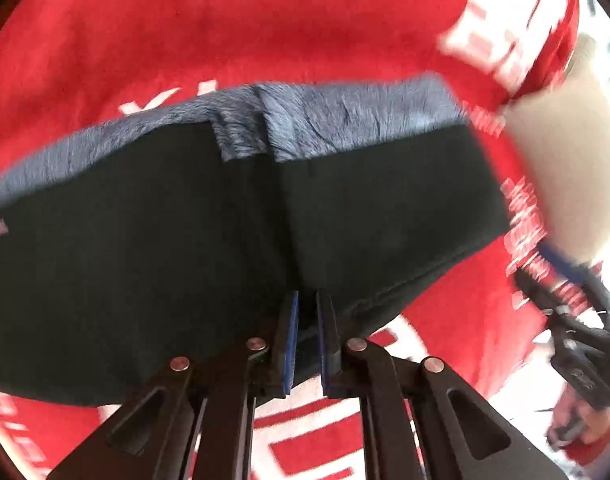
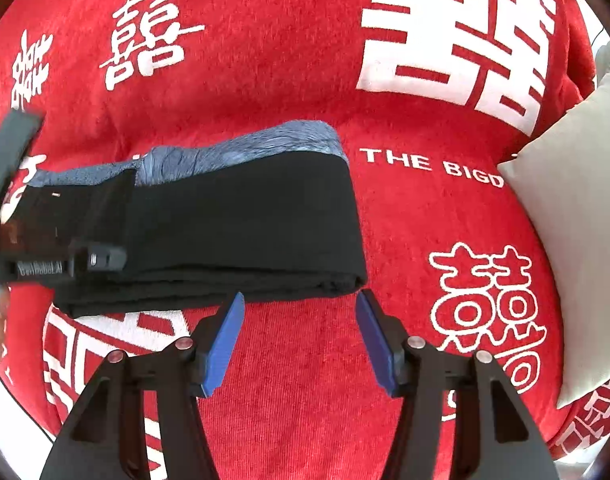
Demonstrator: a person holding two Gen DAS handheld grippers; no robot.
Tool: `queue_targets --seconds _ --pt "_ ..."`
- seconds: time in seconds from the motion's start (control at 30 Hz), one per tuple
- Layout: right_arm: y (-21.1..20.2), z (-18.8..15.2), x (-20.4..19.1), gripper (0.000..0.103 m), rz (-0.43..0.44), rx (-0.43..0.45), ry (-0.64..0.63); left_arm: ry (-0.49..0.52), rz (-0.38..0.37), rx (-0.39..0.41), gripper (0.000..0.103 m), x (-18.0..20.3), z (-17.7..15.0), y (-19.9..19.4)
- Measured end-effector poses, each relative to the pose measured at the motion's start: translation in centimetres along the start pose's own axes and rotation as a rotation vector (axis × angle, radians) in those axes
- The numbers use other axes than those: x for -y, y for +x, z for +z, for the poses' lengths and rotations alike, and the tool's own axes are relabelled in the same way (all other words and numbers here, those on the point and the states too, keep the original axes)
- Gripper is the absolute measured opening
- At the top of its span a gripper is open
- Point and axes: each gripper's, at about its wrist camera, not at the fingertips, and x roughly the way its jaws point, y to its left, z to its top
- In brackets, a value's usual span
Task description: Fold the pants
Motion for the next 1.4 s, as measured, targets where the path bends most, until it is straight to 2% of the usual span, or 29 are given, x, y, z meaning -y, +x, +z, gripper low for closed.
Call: queue_targets --seconds 0.1,0.23,0.33,0.4,0.43,0.53,0.63,0.67,0.73,0.8,0.83,0.9,1.03,1.07,1.17,1.23,1.27,1.3,1.33,1.37,1.4 --pt "0.5 0.0 0.2 0.062 0.026 -0.014 0.004 -0.060 0.106 0.003 0.011 -1.3 -0.4 -0.6" --pt "0.3 0.8 1.4 0.062 0.057 0.006 0.045 -0.042 0.136 0.036 0.011 -0.5 -0.3 -3.2" --pt "0.3 2.8 3.3 0.060 0.085 0.021 0.115 -0.023 0.114 0.074 0.011 1.7 1.6 -4.4" --pt "1.0 4.7 4.5 0.026 0.128 0.017 0.159 0.007 0.109 0.099 0.011 3.7 3.5 -4.0" --pt "1.6 5.9 5.2 0.024 0.155 0.010 0.188 0.021 0.115 0.099 0.011 4.6 4.5 -3.4" --pt "3.4 8.4 6.3 0.024 0.163 0.010 0.232 0.028 0.119 0.105 0.011 6.1 7.0 -1.2" --pt "5.5 10.6 5.9 0.024 0.202 -0.002 0.230 0.039 0.197 0.101 0.011 6.4 8.6 1.1" --pt "6.2 11.0 5.3 0.024 0.203 -0.015 0.210 0.022 0.222 0.076 0.011 5.8 8.7 2.2" --pt "8.1 11.1 3.8 0.024 0.230 -0.068 0.169 0.012 0.210 0.060 0.011 4.6 8.1 3.0" --pt "10.7 10.2 1.4 0.025 0.190 -0.149 0.094 0.029 0.222 0.073 0.011 4.3 7.2 2.8" --pt "11.1 9.8 0.8 0.025 0.174 -0.148 0.073 0.039 0.225 0.076 0.011 4.3 6.9 2.7" --pt "10.6 9.6 0.1 0.026 0.158 -0.116 0.055 0.038 0.215 0.073 0.011 4.3 6.3 2.2" --pt "9.4 9.2 -0.4 0.029 0.227 -0.133 0.043 0.011 0.207 0.058 0.011 4.0 5.6 1.5" --pt "8.9 9.0 -0.7 0.032 0.229 -0.131 0.025 0.001 0.206 0.054 0.011 3.6 5.4 1.3" --pt "7.4 8.0 -1.4 0.050 0.240 -0.124 0.008 -0.019 0.215 0.051 0.011 3.9 5.0 0.9" --pt "6.6 7.5 -1.4 0.053 0.243 -0.118 0.015 -0.028 0.216 0.057 0.011 3.7 4.6 0.5" --pt "6.2 7.2 -1.5 0.054 0.239 -0.113 0.016 -0.032 0.220 0.061 0.020 3.9 4.6 0.2" --pt "5.9 7.1 -1.7 0.055 0.241 -0.113 0.022 -0.036 0.222 0.064 0.038 3.7 4.4 -0.1" --pt "5.9 7.1 -1.7 0.055 0.244 -0.115 0.027 -0.048 0.236 0.073 0.093 3.6 4.0 -0.5" --pt "5.7 7.0 -1.7 0.055 0.246 -0.116 0.033 -0.059 0.307 0.103 0.102 3.5 3.9 -1.0" --pt "5.4 6.7 -1.7 0.058 0.254 -0.115 0.042 -0.058 0.324 0.127 0.102 3.4 3.5 -1.6"
